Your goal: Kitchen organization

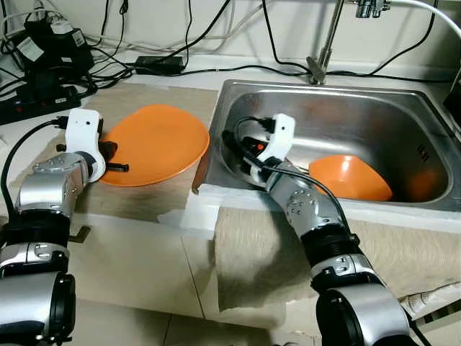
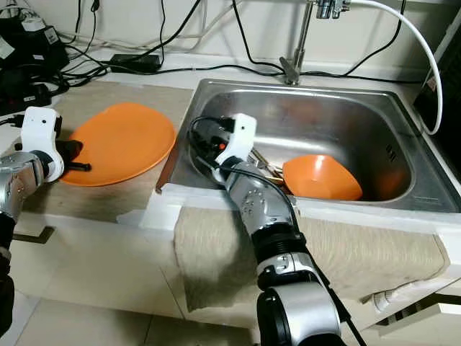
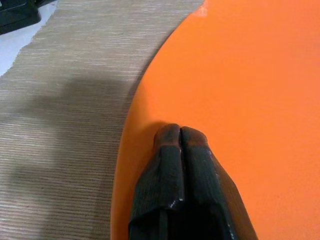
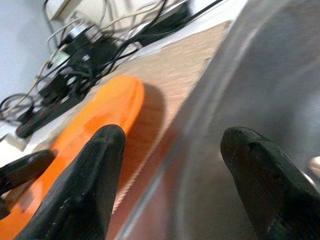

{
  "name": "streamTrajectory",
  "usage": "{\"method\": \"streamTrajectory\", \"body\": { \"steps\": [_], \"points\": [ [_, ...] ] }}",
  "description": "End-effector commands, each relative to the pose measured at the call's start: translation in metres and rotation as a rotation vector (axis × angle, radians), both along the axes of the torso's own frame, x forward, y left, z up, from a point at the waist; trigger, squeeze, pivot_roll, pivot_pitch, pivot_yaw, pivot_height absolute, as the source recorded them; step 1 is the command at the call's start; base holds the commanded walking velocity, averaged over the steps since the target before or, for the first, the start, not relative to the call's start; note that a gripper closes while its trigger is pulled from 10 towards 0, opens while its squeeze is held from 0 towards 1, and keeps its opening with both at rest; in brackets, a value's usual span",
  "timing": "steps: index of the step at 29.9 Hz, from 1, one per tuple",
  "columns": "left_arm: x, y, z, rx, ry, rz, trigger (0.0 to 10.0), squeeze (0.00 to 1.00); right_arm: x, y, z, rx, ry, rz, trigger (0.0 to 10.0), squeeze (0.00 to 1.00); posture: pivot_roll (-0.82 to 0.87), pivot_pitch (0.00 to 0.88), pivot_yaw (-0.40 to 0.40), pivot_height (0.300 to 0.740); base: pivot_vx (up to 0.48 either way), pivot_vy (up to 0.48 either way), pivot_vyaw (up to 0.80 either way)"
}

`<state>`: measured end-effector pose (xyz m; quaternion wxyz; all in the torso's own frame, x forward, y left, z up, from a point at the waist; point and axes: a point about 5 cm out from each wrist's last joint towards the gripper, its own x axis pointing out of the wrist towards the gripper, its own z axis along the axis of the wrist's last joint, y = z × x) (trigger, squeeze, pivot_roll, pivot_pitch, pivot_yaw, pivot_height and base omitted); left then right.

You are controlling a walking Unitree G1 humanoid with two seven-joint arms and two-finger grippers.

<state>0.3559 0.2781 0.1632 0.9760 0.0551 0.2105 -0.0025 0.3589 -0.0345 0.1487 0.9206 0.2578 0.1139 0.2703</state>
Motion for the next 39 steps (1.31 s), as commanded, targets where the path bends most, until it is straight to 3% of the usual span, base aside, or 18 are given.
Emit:
{"method": "streamTrajectory", "body": {
  "steps": [1,17,37,38,39],
  "points": [
    [-0.012,0.003,-0.030,-0.025,0.133,0.022,10.0,0.00,-0.012,0.059,0.030,0.109,-0.062,0.140,10.0,0.00,0.09,0.000,0.002,0.740,0.000,0.000,0.00],
    [-0.012,-0.001,-0.029,-0.026,0.124,0.013,10.0,0.00,-0.019,0.081,0.031,0.111,-0.063,0.246,10.0,0.00,0.10,0.000,-0.011,0.740,0.000,0.000,0.00],
    [-0.010,-0.006,-0.025,-0.030,0.108,0.001,10.0,0.00,-0.019,0.090,0.027,-0.022,-0.133,0.308,10.0,0.00,0.10,0.000,-0.020,0.740,0.000,0.000,0.00],
    [-0.010,-0.006,-0.025,-0.029,0.106,-0.001,10.0,0.00,-0.018,0.090,0.027,-0.014,-0.133,0.307,0.0,0.00,0.10,0.000,-0.020,0.740,0.000,0.000,0.00],
    [-0.010,-0.006,-0.025,-0.029,0.106,-0.001,10.0,0.00,-0.018,0.090,0.027,-0.014,-0.133,0.307,0.0,0.00,0.10,0.000,-0.020,0.740,0.000,0.000,0.00]
  ]
}}
